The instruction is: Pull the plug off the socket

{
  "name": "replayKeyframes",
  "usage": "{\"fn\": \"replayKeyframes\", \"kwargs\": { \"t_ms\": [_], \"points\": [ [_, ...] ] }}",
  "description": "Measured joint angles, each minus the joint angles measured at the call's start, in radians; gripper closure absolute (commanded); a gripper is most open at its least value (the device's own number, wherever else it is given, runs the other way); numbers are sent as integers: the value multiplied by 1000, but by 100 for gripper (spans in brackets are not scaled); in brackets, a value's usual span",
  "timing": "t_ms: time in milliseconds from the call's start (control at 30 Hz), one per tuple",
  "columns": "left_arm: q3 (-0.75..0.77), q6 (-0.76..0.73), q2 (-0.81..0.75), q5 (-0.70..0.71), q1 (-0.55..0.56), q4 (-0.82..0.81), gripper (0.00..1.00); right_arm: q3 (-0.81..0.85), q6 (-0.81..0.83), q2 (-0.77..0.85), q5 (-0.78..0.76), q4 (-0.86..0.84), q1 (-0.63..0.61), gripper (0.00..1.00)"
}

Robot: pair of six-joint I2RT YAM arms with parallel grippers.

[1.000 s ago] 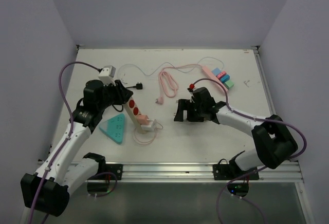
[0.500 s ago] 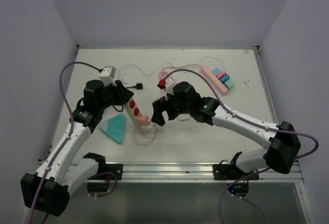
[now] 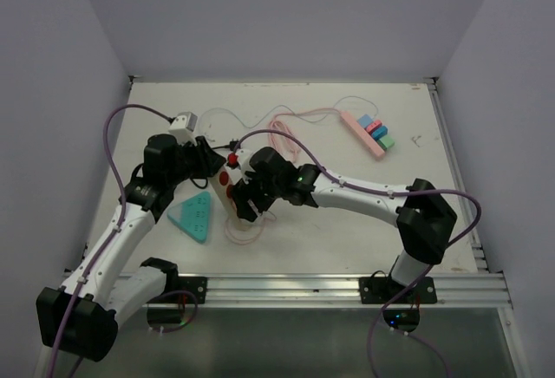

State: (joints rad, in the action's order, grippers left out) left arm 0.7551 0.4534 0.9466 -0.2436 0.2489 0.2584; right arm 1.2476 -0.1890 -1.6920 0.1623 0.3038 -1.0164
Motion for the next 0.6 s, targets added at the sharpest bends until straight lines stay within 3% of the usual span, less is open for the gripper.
{"fn": "replayKeyframes", "kwargs": {
  "t_ms": [33,133,167,233,267,400,433,533,600],
  "points": [
    [0,0,2,0,0,0,100,5,4,-9,5,0,-3,36],
    [0,4,4,0,0,-1,100,14,14,-34,14,-2,-13,65],
    [0,6,4,0,0,-1,100,15,21,-38,13,-2,-15,85],
    [0,7,5,-3,0,2,93,15,32,-39,28,-3,-17,100],
    [0,7,5,-4,0,3,81,15,31,-39,28,-5,-19,100],
    [0,9,5,-4,0,4,56,14,26,-39,23,-6,-20,100],
    [0,17,4,-5,0,1,44,11,26,-39,22,-10,-20,100],
    [-1,33,-8,-11,0,-2,25,2,13,-35,15,-27,-21,100],
    [-5,37,-24,-10,0,-1,19,-4,6,-32,11,-33,-21,100]
  ]
}}
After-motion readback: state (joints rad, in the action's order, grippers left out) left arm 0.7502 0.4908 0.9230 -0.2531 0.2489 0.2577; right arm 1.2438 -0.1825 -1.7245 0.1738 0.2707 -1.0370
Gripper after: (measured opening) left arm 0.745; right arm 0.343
